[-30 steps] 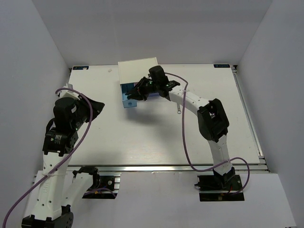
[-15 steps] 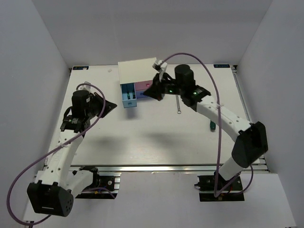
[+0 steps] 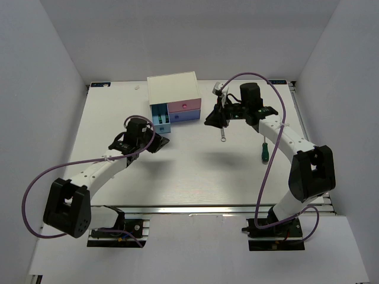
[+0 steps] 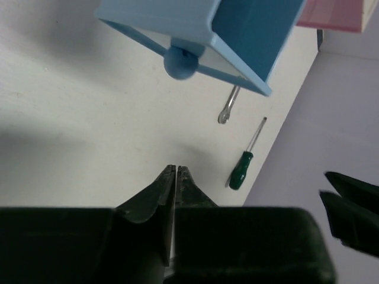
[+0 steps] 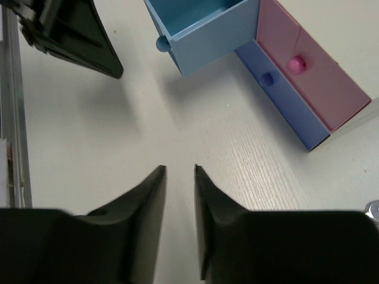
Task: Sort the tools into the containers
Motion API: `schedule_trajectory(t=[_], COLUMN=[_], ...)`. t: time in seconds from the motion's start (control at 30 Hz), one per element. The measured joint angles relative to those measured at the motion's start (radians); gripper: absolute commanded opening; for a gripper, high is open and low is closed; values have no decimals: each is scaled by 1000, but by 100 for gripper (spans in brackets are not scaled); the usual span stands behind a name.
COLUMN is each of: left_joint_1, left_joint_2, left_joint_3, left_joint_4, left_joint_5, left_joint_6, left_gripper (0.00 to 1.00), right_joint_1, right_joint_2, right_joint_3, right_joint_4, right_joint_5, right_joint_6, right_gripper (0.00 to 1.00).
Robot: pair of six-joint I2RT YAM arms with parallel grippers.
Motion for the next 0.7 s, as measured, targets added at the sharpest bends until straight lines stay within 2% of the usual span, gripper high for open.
schedule_trajectory(t=[0.03, 0.17, 0.43, 0.7], left_joint_1=[-6, -11, -11, -15], left_joint_2=[15, 35, 91, 227], left_joint_3=[-8, -41, -77, -1], left_joint_4=[23, 99, 308, 391], left_joint_5=[-17, -105, -256, -301], left_joint_6=[-18, -60, -59, 14], left_gripper=[27, 38, 45, 51], right_joint_1=[3, -1, -7, -20], right_joint_2=[0, 0, 0, 0], right_joint_3=[8, 37, 38, 37], right_joint_4=[-2, -3, -5, -5], right_joint_5=[3, 14, 13, 13], right_joint_6=[-6, -33, -37, -34], right_gripper=[41, 43, 44, 44])
